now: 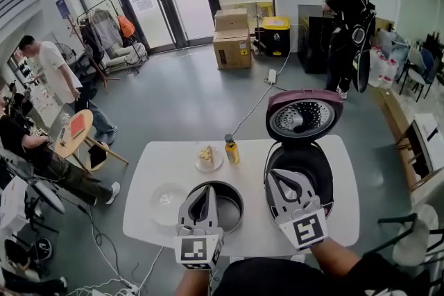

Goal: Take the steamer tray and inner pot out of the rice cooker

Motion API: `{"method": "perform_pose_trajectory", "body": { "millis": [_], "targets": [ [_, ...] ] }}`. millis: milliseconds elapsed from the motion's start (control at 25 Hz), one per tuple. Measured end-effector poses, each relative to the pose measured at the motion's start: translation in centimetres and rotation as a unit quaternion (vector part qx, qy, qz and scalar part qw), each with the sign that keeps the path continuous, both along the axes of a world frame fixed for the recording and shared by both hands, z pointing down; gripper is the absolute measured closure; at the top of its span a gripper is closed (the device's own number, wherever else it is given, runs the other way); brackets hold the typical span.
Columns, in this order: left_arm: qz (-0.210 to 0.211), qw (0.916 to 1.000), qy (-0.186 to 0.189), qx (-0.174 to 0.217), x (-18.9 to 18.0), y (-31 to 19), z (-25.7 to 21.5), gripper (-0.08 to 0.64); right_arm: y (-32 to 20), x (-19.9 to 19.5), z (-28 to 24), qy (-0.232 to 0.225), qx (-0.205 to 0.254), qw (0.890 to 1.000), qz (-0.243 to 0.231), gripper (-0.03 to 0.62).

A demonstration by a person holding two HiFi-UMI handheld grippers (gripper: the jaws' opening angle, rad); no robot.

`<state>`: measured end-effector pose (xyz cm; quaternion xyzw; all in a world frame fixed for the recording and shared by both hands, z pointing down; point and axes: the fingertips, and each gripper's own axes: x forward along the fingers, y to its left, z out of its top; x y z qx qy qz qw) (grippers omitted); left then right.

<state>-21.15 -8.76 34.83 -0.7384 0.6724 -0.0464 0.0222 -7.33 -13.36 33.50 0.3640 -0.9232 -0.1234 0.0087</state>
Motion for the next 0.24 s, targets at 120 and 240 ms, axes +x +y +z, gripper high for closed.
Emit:
{"method": "perform_pose_trajectory", "body": {
  "millis": [120,240],
  "targets": [
    [0.003,1.0,-0.003,-0.006,0.15,0.0,0.08,0.563,-0.06,0.11,-0.15,0.004,0.002,1.0,0.001,0.594],
    [0.004,1.0,-0.003,-0.003,0.38,-0.08,0.1,0.562,-0.16,0.22,-0.16,0.007,0.003,1.0,0.002,0.594]
  ]
}}
